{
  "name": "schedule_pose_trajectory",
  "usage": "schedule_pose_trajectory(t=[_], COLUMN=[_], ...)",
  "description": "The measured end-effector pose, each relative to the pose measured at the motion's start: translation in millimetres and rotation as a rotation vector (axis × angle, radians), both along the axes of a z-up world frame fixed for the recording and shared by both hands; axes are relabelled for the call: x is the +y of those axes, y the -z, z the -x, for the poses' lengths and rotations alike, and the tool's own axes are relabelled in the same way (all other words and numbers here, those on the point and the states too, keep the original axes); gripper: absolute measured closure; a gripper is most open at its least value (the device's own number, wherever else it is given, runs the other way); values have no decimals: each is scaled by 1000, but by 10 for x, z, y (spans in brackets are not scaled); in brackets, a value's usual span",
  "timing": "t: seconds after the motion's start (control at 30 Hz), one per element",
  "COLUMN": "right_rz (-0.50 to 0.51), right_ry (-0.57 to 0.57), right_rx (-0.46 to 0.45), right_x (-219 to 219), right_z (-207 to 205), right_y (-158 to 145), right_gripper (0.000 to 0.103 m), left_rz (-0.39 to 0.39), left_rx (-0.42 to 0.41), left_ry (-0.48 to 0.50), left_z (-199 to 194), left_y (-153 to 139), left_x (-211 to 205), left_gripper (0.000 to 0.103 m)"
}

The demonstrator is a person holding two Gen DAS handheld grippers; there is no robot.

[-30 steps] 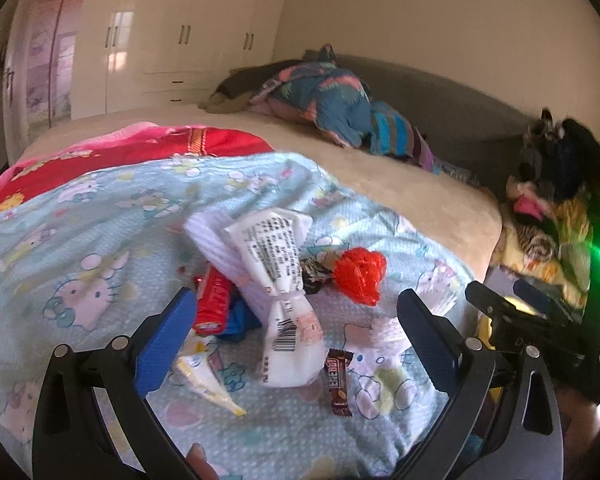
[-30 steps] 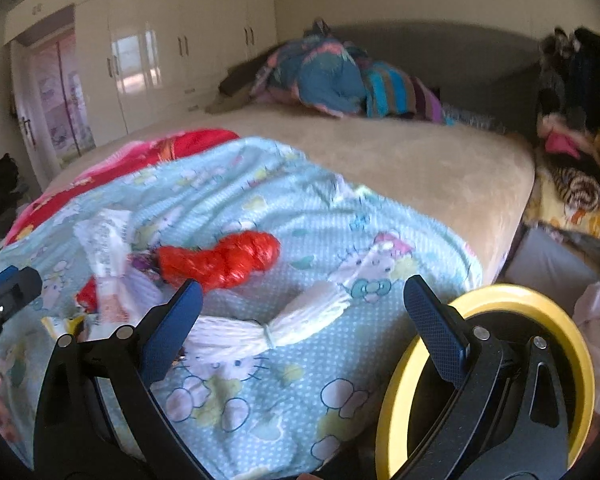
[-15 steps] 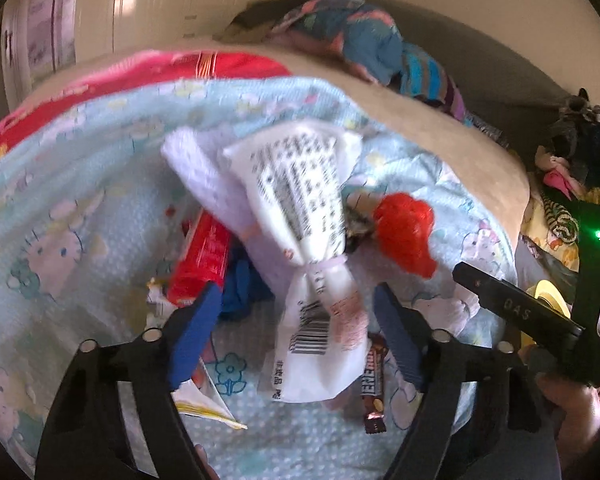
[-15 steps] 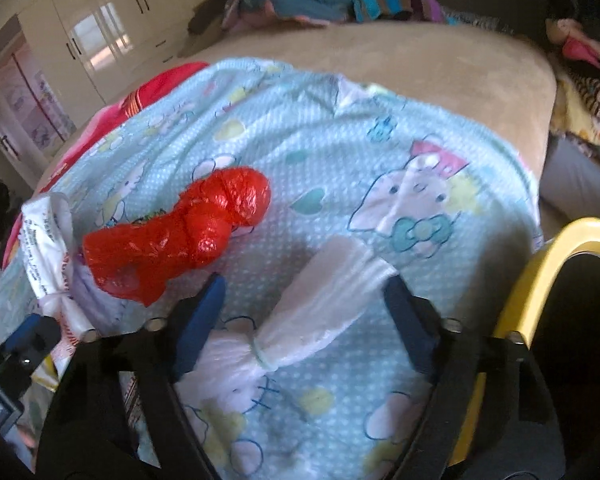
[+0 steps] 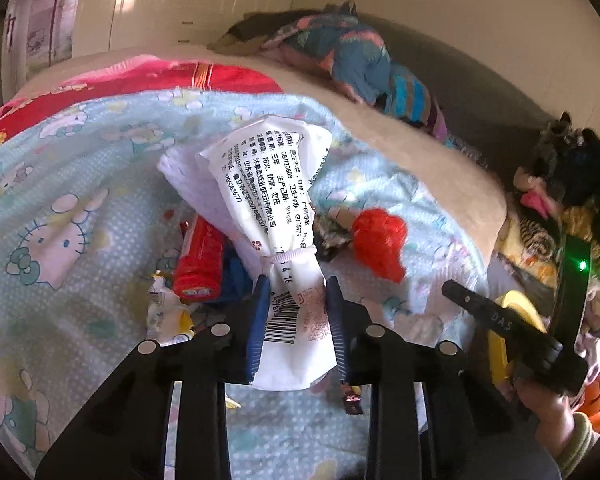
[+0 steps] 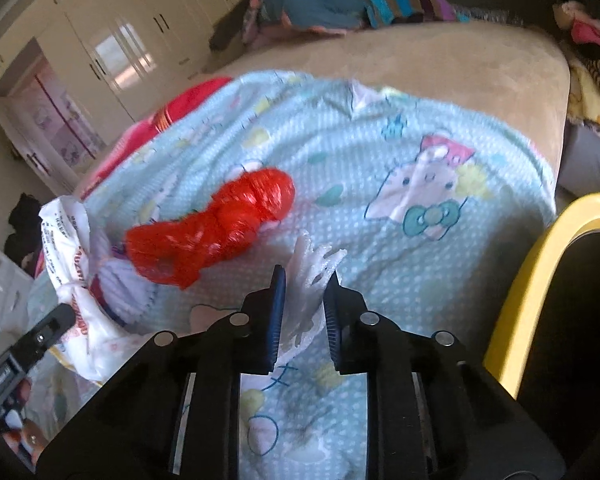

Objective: Collect trash
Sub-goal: 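Grasp the white printed bag with the left tool while the right tool grasps the white tissue, then carry both items over the yellow bin and open both tools to drop them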

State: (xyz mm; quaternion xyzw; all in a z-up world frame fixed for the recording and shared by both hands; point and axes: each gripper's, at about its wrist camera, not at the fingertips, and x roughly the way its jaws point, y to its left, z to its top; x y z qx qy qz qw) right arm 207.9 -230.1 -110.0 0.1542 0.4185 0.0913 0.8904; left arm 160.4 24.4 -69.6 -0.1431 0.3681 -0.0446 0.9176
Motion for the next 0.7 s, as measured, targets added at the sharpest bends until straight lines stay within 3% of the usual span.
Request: schedule_pose_trajectory(t=[0.3, 0.7], right_rz=[4, 39], right_ry=[-15, 67], right_rx=[-112, -213], right_x=[-135, -661], right_z=[268, 570], right_y=[-348, -720], right_gripper=[90, 90], left_rz=[23, 44], left_rx=[-93, -158], left_ry=[66, 210], left_z=[199, 407], left_y=[-322, -566], left_x=[-189, -714], left_gripper=[76, 77])
